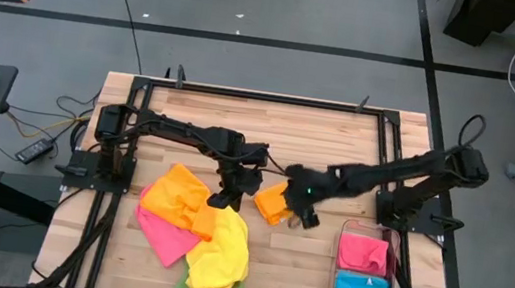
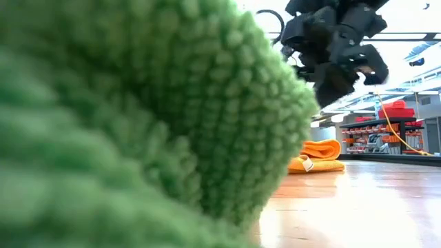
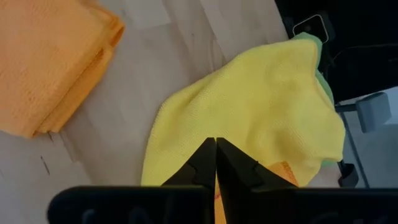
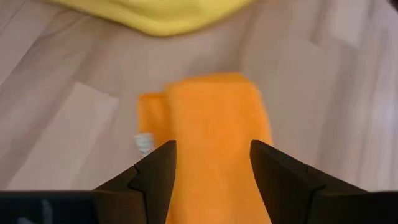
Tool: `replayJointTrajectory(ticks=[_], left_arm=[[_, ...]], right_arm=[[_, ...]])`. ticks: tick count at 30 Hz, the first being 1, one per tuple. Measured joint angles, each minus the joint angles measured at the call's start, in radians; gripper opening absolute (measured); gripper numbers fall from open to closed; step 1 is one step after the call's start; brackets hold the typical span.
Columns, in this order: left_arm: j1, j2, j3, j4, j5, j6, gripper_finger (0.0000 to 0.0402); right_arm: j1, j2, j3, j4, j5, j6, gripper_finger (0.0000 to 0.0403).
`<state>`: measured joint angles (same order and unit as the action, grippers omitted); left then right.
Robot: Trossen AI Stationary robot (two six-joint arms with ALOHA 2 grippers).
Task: Fold microfiber towels
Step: Fold the orange towel
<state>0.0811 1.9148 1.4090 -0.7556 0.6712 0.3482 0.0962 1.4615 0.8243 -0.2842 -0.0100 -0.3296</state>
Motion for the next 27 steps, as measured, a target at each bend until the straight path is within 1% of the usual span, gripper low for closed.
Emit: replayJointTrajectory(ticks=[3,6,10,14,19,21,27], left_arm=[[-0.003,0.0,0.0,-0.005,-0.014,-0.032,0.0011],[-0.011,0.0,0.0,-0.008,-0.016,-0.058,0.0011],[-0.025,0.0,0.0,-0.004,-0.024,-0.075,0.0024],[-0.037,0.0,0.0,-0.004,-0.06,-0.076,0.003],[-0.042,0.0,0.0,-0.003,-0.077,-0.076,0.0021],[-0.042,0.0,0.0,-0.003,-0.078,-0.081,0.0016],[-0.042,0.0,0.0,0.013,-0.085,-0.109,0.001]], right_arm=[[0.047,0.001,-0.039,0.083,0.067,-0.042,0.0213],[0.071,0.001,-0.049,0.097,0.113,-0.045,0.0213],[0.085,0.004,-0.082,0.117,0.114,-0.043,0.0213],[0.091,0.004,-0.137,0.183,0.12,-0.041,0.0213],[0.113,0.005,-0.177,0.259,0.153,-0.077,0.0213],[0.117,0.005,-0.189,0.261,0.173,-0.091,0.0213],[0.116,0.021,-0.192,0.285,0.179,-0.105,0.0213]])
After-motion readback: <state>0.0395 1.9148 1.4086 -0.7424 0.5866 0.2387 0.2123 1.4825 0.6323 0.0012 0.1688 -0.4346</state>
